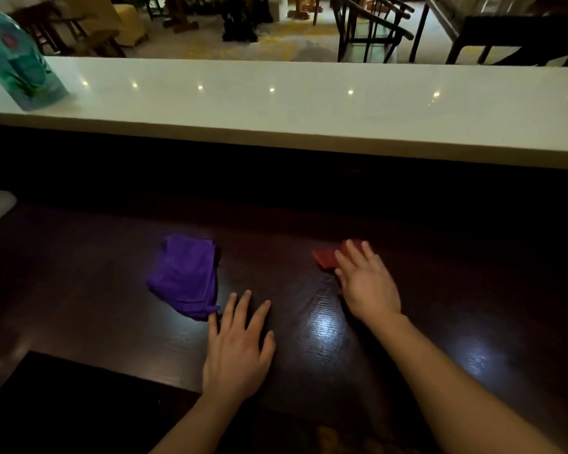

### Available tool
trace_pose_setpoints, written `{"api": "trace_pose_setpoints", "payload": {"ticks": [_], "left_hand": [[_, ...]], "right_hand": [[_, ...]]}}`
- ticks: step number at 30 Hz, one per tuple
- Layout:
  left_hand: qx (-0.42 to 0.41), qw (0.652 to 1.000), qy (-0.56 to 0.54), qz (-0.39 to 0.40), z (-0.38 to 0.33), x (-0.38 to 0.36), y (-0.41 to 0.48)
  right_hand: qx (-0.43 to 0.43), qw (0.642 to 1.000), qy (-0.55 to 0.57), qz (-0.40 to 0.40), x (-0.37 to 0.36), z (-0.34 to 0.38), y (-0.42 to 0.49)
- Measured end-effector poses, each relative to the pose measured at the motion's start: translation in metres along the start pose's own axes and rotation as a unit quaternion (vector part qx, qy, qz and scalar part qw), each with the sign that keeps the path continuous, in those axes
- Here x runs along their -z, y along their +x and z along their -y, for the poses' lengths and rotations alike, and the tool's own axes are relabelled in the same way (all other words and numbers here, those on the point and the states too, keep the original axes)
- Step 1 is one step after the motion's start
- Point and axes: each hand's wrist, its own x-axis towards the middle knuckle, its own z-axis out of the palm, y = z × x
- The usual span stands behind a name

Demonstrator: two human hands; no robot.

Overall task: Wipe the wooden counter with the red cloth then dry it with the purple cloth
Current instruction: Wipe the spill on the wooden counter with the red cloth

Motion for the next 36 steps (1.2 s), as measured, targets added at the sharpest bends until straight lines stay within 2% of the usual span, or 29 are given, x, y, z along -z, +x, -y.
{"api": "trace_pose_setpoints", "payload": {"ticks": [2,3,4,6,8,10,12,14,16,17,18,22,23,24,26,27,28,29,32,34,35,36], "left_hand": [[0.006,1.000,-0.013,-0.011,-0.001,0.001,0.001],[0.010,0.999,-0.026,-0.019,-0.002,0.003,0.000],[0.014,0.999,-0.042,-0.029,-0.002,0.005,0.000],[0.019,0.996,-0.071,-0.046,-0.003,0.007,-0.003],[0.030,0.993,-0.098,-0.057,-0.004,0.010,-0.005],[0.037,0.993,-0.094,-0.057,-0.002,0.010,-0.005],[0.028,0.996,-0.074,-0.052,-0.002,0.009,-0.004],[0.024,0.997,-0.058,-0.049,-0.002,0.008,-0.002],[0.021,0.998,-0.040,-0.041,-0.002,0.007,0.000],[0.019,0.999,-0.031,-0.038,-0.002,0.006,0.001],[0.017,0.999,-0.022,-0.035,-0.002,0.005,0.000],[0.010,1.000,-0.006,-0.029,-0.001,0.000,0.001],[0.011,1.000,-0.006,-0.029,0.000,0.000,0.001],[0.011,1.000,-0.007,-0.029,0.000,-0.001,0.002],[0.009,1.000,-0.011,-0.027,0.000,-0.001,0.002],[0.008,1.000,-0.012,-0.024,0.001,-0.001,0.002],[0.009,1.000,-0.012,-0.021,0.002,-0.002,0.001],[0.009,1.000,-0.013,-0.018,0.003,-0.003,0.001],[0.008,1.000,-0.008,-0.017,0.003,-0.003,0.000],[0.008,1.000,-0.008,-0.014,0.005,-0.004,0.001],[0.004,1.000,-0.007,-0.013,0.005,-0.005,0.001],[-0.002,1.000,-0.008,-0.011,0.005,-0.006,0.001]], "right_hand": [[-0.041,0.999,0.016,-0.016,-0.001,0.017,0.027],[-0.029,0.999,0.023,-0.013,-0.004,0.034,0.033],[0.006,1.000,0.026,-0.004,-0.009,0.054,0.036],[0.146,0.989,0.020,0.019,-0.019,0.093,0.028],[0.289,0.956,0.004,0.057,-0.025,0.108,0.006],[0.321,0.945,0.009,0.059,-0.021,0.084,-0.001],[0.235,0.971,-0.004,0.037,-0.017,0.037,0.004],[0.086,0.996,-0.005,0.010,-0.004,-0.008,0.006],[-0.012,1.000,0.013,-0.006,0.004,-0.022,-0.003],[-0.027,1.000,0.008,-0.007,0.002,-0.017,-0.012],[-0.007,1.000,0.004,-0.007,-0.002,-0.007,-0.023],[0.201,0.979,-0.014,0.039,-0.003,-0.011,-0.057],[0.207,0.978,-0.020,0.036,0.001,-0.028,-0.052],[0.172,0.984,-0.027,0.034,0.005,-0.047,-0.046],[0.011,1.000,-0.009,0.011,0.015,-0.084,-0.038],[-0.070,0.998,0.007,0.002,0.018,-0.094,-0.039],[-0.116,0.993,0.011,0.003,0.019,-0.095,-0.044],[-0.115,0.993,-0.011,0.001,0.015,-0.089,-0.056],[0.057,0.998,-0.028,-0.003,-0.002,-0.066,-0.115],[0.128,0.992,-0.023,0.004,0.002,-0.089,-0.133],[0.105,0.994,-0.027,-0.008,0.005,-0.109,-0.133],[0.040,0.999,-0.028,-0.013,0.008,-0.129,-0.128]]}}
